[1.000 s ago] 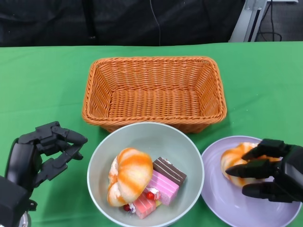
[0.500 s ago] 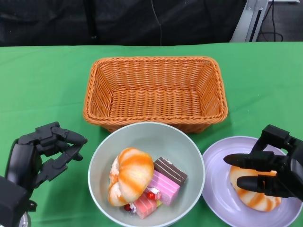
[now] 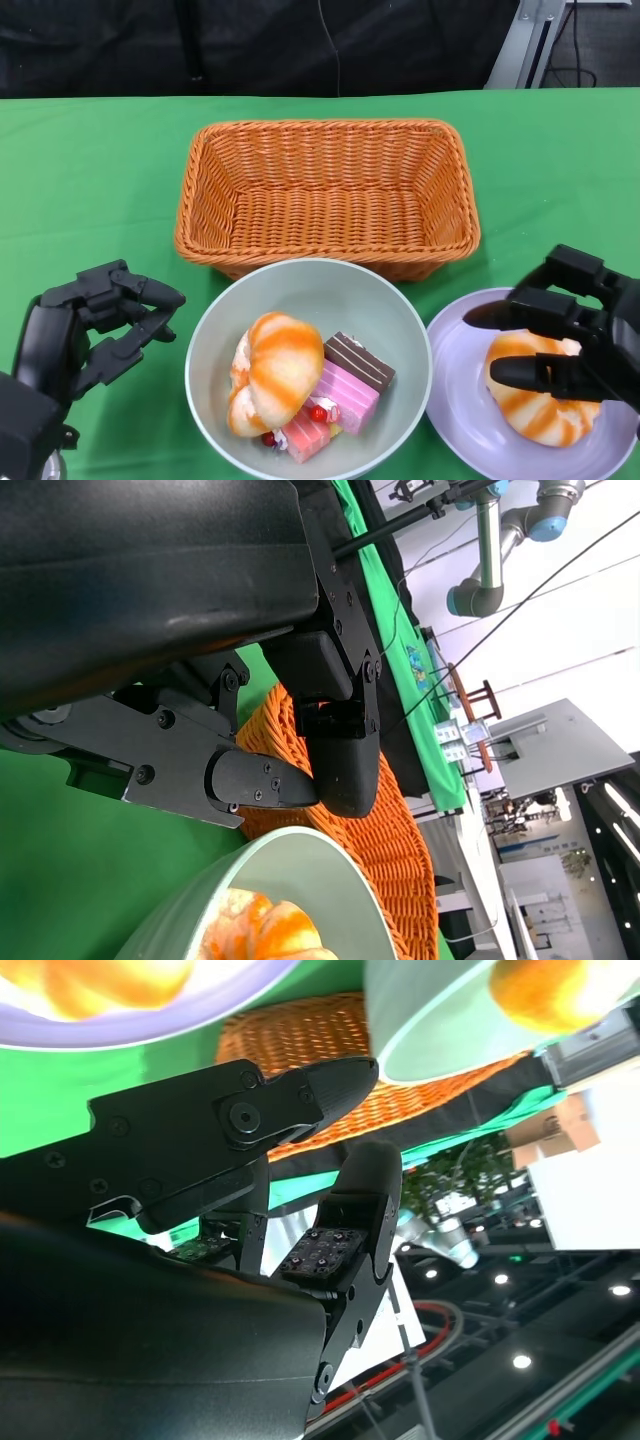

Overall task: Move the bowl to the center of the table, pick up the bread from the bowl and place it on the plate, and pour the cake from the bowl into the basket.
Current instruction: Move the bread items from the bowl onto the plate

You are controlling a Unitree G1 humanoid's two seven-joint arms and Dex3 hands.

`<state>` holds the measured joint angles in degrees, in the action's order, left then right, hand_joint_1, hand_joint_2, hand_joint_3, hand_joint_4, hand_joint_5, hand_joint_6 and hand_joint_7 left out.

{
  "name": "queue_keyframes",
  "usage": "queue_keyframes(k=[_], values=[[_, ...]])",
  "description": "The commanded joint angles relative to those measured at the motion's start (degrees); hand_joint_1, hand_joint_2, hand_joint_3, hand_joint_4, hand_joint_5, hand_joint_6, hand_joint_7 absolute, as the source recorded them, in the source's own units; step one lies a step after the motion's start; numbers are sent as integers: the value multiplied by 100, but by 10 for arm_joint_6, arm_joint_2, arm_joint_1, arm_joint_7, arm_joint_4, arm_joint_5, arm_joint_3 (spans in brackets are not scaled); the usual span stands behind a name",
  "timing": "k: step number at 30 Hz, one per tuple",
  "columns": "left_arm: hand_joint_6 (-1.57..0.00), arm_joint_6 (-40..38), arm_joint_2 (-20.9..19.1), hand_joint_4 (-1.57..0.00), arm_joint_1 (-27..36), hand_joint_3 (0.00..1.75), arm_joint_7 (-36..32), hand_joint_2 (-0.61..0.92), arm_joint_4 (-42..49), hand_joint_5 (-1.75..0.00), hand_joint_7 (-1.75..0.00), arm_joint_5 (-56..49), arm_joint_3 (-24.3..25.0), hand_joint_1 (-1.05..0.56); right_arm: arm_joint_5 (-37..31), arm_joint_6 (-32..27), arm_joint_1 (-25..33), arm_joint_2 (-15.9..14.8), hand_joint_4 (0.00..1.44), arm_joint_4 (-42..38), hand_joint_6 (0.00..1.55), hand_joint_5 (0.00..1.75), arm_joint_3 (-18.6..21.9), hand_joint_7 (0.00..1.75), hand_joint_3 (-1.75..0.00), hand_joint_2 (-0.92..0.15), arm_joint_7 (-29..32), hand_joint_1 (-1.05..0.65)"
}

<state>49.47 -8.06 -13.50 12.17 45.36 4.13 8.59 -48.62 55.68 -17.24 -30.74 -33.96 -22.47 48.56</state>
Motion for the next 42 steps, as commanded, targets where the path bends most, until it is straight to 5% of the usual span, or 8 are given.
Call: queue_keyframes(k=[1,14,24,42], values=[[-96,8,-6,-87,-4,22,-6,92,6,-127,-92,-1,2,-25,21,8,6,0,82,19,81,90,14,23,-8,-92,-27,-63],[-95,8,-6,-88,-3,23,-7,92,6,-122,-92,0,1,-25,41,17,27,17,86,67,87,61,51,6,-9,-92,-79,-66],[-96,11,-8,-88,-3,23,-7,92,7,-123,-92,0,0,-24,84,18,64,30,80,180,85,55,88,4,-9,-92,-149,-67],[-95,0,-6,-88,7,23,-12,92,-25,-127,-93,-1,0,-26,113,39,55,79,81,207,83,52,114,2,-8,-92,-234,-65]])
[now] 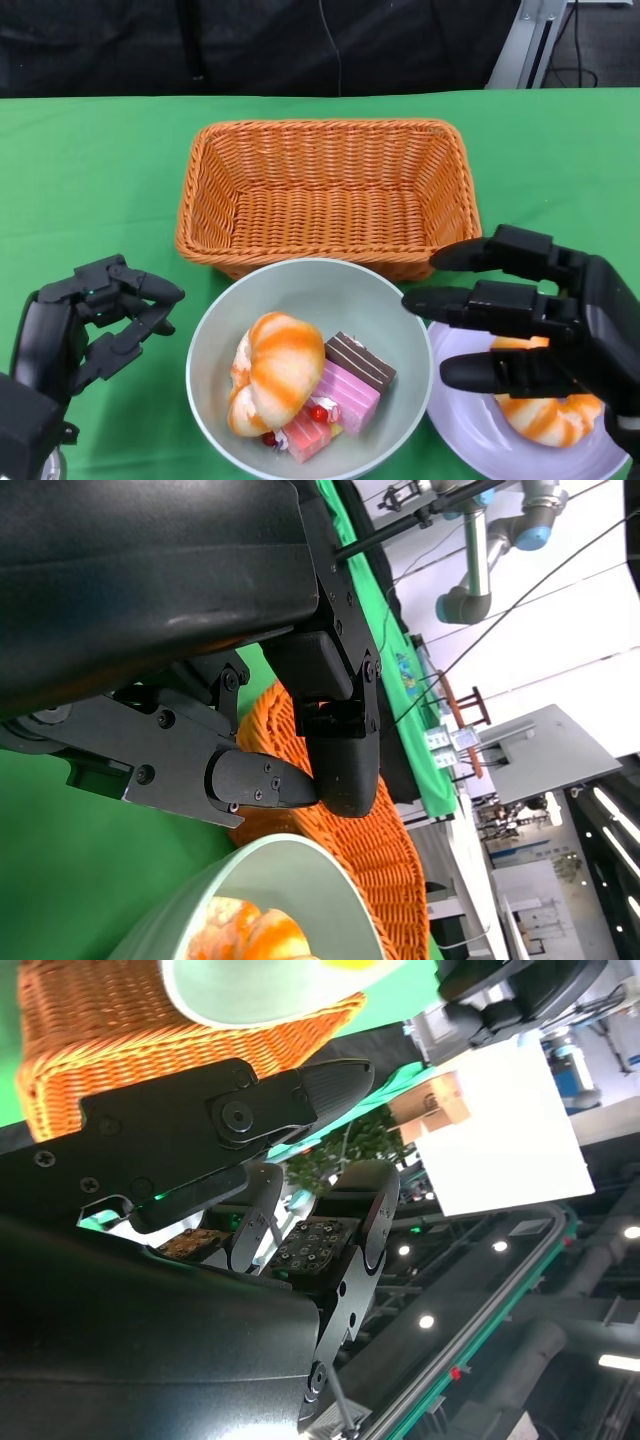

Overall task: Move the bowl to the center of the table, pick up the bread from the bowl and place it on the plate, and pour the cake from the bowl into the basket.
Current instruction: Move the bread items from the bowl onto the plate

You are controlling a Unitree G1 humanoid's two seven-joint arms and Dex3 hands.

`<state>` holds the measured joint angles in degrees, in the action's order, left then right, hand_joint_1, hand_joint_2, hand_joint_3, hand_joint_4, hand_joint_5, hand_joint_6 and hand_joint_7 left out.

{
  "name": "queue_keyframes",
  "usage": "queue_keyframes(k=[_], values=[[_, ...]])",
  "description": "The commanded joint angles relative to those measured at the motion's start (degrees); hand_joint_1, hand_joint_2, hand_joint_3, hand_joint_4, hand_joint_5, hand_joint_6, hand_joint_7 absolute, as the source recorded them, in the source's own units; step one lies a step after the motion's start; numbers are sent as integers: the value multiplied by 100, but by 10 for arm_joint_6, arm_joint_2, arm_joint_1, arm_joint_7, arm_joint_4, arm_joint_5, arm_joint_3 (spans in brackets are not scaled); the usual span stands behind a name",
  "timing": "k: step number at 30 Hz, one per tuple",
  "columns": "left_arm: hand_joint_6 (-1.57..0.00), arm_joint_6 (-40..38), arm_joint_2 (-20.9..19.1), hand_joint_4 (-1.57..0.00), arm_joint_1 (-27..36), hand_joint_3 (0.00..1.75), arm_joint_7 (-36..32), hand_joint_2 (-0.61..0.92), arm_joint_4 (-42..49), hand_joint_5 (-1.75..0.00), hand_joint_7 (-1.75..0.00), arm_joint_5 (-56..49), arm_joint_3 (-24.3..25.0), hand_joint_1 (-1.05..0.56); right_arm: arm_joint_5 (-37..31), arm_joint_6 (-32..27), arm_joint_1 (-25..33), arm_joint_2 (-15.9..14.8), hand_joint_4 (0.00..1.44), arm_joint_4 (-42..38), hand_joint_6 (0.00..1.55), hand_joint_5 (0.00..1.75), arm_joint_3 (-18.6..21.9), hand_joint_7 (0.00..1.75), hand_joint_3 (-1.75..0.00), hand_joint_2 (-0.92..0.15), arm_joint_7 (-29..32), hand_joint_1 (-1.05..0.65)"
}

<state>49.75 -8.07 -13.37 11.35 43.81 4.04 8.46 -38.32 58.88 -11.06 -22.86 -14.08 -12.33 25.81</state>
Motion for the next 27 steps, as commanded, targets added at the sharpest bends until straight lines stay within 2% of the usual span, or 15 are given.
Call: queue_keyframes(k=[1,12,18,27], values=[[-95,-3,-6,-88,6,23,-4,92,-9,-127,-93,0,1,-26,10,8,-7,2,81,8,83,52,14,2,-8,-92,-9,-65],[-96,-50,7,-88,28,23,-19,91,-79,-124,-95,-10,-8,-24,-38,-2,-33,29,81,-3,81,48,-5,1,-6,-92,-24,-69],[-94,-48,8,-88,26,24,-12,91,-77,-125,-96,-2,-8,-24,-61,-5,-54,40,82,-23,81,45,-22,0,-4,-92,-24,-69],[-96,-47,9,-89,25,26,-16,91,-77,-124,-94,-2,-7,-24,-108,0,-88,49,84,-65,82,42,-56,0,-2,-92,8,-69]])
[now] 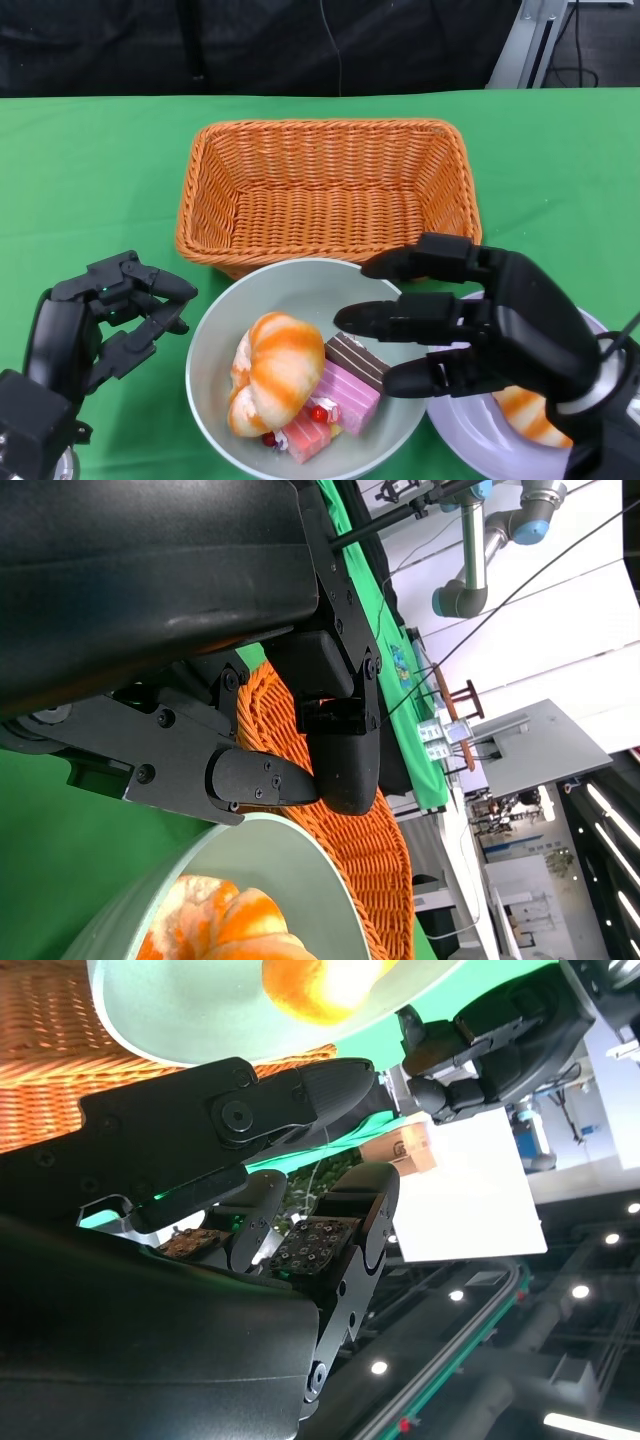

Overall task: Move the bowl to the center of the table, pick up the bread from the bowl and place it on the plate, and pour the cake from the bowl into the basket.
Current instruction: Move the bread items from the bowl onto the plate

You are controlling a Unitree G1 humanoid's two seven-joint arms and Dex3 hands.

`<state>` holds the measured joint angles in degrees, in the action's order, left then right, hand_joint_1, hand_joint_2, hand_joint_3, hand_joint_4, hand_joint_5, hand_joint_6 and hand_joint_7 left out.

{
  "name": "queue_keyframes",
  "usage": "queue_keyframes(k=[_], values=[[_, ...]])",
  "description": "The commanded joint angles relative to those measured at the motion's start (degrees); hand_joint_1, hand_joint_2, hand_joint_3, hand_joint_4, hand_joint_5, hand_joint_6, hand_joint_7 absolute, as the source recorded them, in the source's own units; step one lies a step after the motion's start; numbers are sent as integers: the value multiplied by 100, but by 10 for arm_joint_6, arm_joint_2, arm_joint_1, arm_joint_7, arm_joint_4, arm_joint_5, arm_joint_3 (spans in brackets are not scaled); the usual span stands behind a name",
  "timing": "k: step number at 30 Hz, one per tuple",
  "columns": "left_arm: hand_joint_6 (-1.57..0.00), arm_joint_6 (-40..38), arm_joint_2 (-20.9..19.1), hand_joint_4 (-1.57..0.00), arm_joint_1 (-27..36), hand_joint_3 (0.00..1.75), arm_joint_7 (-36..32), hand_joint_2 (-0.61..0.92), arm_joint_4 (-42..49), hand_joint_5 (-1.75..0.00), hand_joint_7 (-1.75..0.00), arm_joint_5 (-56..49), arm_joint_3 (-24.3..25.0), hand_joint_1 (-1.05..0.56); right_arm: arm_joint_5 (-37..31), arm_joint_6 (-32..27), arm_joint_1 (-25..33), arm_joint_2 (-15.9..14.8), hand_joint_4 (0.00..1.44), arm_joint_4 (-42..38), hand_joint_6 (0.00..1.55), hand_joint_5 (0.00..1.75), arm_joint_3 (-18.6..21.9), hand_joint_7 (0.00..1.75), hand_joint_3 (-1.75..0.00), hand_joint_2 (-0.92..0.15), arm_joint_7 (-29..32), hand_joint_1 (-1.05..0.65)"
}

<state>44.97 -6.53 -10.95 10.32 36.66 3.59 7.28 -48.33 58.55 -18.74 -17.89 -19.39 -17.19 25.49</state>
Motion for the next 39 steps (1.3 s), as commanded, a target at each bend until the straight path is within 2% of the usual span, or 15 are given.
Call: queue_keyframes(k=[1,12,20,26,29,39], values=[[-96,1,-7,-89,1,26,-6,91,-5,-124,-93,1,4,-24,-9,5,-14,-1,85,-15,82,42,-11,0,-2,-91,14,-69],[-97,10,-6,-90,-2,28,-8,91,-5,-123,-91,1,5,-23,-47,5,-42,7,91,-56,82,30,-60,0,0,-86,47,-69],[-96,23,-4,-87,-6,28,-11,91,-5,-125,-90,-2,5,-23,-68,-2,-65,1,94,-99,81,20,-85,0,0,-87,68,-67],[-97,21,2,-88,-7,27,-12,91,-10,-129,-92,1,4,-23,-103,-17,-80,-9,96,-138,81,18,-108,0,-1,-88,117,-64],[-97,19,3,-87,-5,28,-17,91,-15,-129,-94,-2,5,-24,-136,-39,-90,-14,97,-159,81,17,-127,0,-1,-88,167,-63],[-94,33,1,-85,-11,30,-6,90,4,-132,-98,11,5,-23,-158,-70,-119,-2,96,-216,79,13,-180,0,0,-89,266,-61]])
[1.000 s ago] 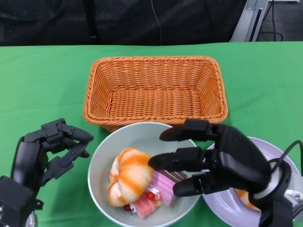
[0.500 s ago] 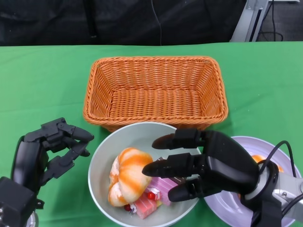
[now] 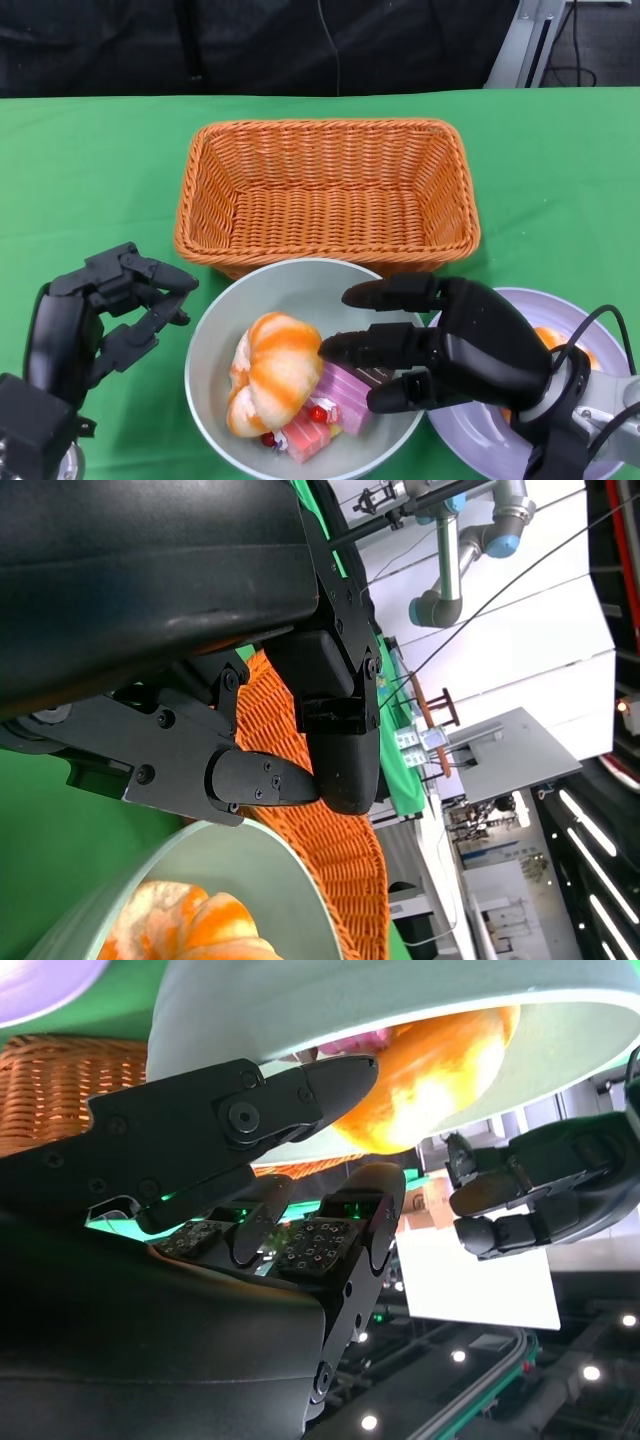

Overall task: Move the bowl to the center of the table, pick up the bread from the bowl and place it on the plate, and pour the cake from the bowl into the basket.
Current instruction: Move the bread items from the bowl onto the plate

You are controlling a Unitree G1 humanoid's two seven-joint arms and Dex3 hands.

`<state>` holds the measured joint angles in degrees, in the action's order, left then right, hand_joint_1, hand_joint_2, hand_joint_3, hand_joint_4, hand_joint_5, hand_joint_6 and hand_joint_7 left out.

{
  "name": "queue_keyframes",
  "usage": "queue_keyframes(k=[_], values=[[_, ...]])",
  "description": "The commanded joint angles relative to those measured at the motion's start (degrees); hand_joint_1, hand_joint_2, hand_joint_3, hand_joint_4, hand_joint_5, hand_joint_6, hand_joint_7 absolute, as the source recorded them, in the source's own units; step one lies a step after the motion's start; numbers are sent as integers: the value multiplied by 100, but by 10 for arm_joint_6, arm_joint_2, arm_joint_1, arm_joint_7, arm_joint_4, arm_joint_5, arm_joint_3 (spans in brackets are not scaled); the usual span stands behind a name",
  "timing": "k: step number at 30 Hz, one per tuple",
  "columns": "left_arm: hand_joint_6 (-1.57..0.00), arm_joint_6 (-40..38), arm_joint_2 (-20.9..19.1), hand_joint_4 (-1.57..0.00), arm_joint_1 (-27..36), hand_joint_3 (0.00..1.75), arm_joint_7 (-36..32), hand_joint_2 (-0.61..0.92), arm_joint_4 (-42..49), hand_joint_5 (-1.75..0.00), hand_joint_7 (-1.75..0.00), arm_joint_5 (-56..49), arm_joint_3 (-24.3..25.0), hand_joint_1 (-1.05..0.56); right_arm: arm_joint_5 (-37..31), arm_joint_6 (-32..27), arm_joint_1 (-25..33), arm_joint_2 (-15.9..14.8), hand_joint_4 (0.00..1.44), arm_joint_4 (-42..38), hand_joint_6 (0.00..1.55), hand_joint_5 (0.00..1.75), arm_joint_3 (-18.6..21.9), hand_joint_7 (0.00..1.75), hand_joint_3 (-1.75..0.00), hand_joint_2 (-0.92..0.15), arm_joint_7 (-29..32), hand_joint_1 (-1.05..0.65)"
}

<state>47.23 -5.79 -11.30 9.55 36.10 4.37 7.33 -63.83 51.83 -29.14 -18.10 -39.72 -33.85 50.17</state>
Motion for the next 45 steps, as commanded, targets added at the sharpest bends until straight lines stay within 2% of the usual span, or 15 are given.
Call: queue_keyframes(k=[1,8,17,26,39,45], values=[[-94,11,-7,-85,-8,30,0,90,11,-132,-97,2,4,-23,-3,-3,-17,1,96,-16,78,12,-18,0,0,-89,26,-61],[-95,11,-6,-87,-9,31,-2,89,14,-129,-93,1,3,-23,3,-1,-32,6,96,-32,77,11,-43,0,0,-89,55,-62],[-97,13,-8,-87,-11,30,-5,89,21,-127,-91,-3,5,-23,12,3,-46,20,95,-27,76,10,-55,0,-1,-91,47,-63],[-95,19,-11,-86,-17,27,4,91,37,-127,-91,4,6,-26,5,-19,-67,42,95,-34,75,8,-70,0,0,-91,34,-64],[-95,-2,-2,-82,-22,26,37,92,42,-137,-91,47,8,-25,4,-13,-107,64,94,-84,76,4,-97,0,0,-85,44,-63],[-92,-3,0,-79,-23,21,37,92,41,-142,-92,46,8,-29,4,-18,-116,59,86,-92,68,0,-108,0,0,-87,34,-65]])
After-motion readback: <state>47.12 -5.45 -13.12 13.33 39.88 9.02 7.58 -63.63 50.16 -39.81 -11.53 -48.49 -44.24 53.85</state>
